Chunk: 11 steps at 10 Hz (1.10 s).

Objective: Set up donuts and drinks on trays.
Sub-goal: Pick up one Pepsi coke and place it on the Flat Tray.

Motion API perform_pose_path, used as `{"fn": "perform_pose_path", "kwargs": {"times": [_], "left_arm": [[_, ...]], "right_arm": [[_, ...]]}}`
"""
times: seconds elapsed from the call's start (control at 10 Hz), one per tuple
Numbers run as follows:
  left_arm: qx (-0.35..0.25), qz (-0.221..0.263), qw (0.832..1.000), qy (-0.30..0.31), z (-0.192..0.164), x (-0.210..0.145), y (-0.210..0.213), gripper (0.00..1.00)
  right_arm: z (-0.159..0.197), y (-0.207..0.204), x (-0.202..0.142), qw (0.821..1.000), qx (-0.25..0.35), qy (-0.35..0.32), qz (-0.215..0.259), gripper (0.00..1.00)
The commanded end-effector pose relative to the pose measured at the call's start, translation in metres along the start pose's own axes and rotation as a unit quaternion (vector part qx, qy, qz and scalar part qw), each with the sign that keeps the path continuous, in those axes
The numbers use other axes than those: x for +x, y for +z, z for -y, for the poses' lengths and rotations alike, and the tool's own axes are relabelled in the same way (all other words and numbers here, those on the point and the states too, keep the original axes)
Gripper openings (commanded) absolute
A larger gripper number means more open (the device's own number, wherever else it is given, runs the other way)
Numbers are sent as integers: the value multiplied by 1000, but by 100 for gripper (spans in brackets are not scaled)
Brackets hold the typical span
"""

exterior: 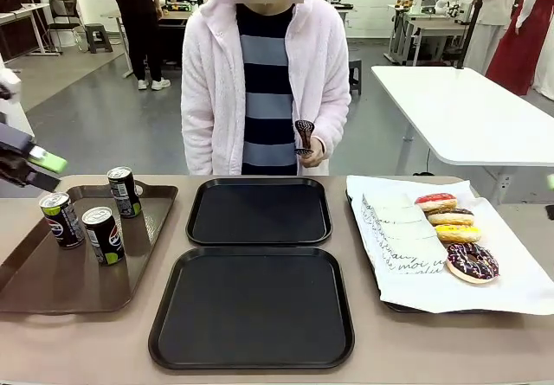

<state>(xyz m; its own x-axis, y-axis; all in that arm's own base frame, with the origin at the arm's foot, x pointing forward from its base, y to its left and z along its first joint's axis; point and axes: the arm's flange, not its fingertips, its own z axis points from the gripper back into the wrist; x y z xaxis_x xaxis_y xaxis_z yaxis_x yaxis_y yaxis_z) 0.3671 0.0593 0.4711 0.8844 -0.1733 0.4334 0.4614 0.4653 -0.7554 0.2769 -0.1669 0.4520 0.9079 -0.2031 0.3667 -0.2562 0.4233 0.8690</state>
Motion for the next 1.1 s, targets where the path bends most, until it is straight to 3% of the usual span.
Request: {"fn": "perform_pose_path", "kwargs": {"times": [0.0,0.2,0.3,0.5,0.9,1.0], "left_arm": [[-68,28,996,41,-45,-6,29,100],[-99,54,990,84,-80,-24,51,100],[-107,55,988,102,-98,-28,62,100],[-107,64,984,123,-113,-41,76,100],[-94,79,982,142,-120,-53,97,100],[-84,69,986,130,-117,-52,99,100]], "right_arm": [[14,25,16,992,85,-73,60,100],[30,56,12,986,80,-116,88,100],[34,73,7,987,60,-130,79,100],[33,92,-3,991,-12,-134,-16,100],[43,121,-14,980,-82,-184,-4,100],[45,117,-10,980,-109,-167,11,100]]}}
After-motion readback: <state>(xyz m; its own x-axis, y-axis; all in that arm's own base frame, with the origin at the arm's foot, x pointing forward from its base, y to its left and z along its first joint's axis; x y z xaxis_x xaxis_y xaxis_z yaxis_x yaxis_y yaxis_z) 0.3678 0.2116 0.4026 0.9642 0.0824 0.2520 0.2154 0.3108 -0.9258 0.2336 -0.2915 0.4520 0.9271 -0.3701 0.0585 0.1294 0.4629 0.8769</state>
